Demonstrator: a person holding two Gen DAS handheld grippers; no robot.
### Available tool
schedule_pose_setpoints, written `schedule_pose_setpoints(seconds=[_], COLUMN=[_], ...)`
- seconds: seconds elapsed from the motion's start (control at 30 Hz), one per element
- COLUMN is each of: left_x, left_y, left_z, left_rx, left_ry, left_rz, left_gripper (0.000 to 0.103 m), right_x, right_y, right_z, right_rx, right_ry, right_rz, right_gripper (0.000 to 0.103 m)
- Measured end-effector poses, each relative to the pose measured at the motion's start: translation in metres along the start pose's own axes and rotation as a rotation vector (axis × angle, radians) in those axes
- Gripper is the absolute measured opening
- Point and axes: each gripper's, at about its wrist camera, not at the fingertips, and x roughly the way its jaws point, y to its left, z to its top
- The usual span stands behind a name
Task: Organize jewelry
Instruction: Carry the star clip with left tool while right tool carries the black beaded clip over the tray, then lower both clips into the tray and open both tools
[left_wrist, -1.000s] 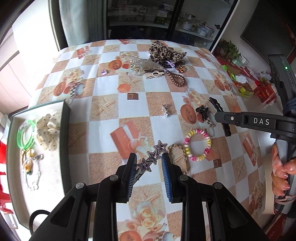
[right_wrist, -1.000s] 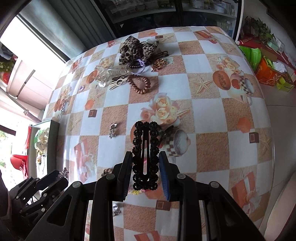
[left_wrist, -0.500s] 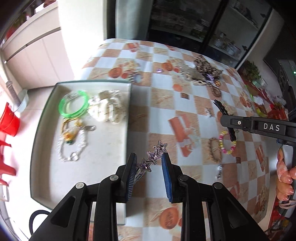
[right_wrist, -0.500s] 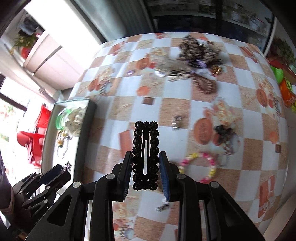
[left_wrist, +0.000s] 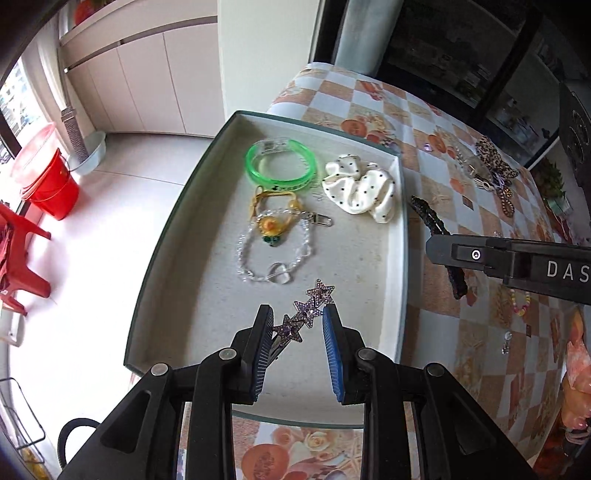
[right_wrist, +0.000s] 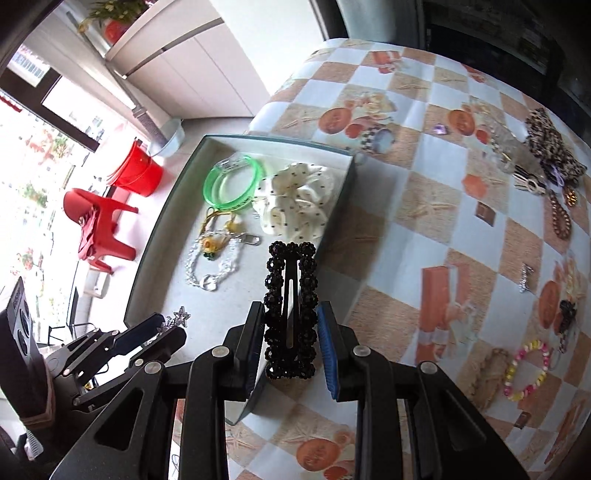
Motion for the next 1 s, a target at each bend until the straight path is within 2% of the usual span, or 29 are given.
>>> schedule_pose_setpoints(seconds=[0.2,0.4,0.7,1.0], left_x=[0.015,0.033,0.053,0.061], left_y=[0.028,0.046,0.052,0.047], left_z=[-0.003,-0.002,0.013,0.019], left_rx=[-0.037,-0.047,-0.057,-0.050], left_ry=[0.030,0.054,0.061,0.048], left_rz=[0.051,0.095,0.117,0.146], left_gripper=[0.031,0.031,0.031,0.031], right_x=[0.041,0.076,0.091,0.097], right_y=[0.031,0.030,0.016,0.023], right_z=[0.008,0.011,0.039,0.052], right_rx=[-0.023,0.021,0.053,0.015], right_ry=[0.092,0.150,0.098,0.059], right_rz=[0.010,-0.038,-0.139,-0.181], right_gripper=[0.031,0.031,0.031,0.031])
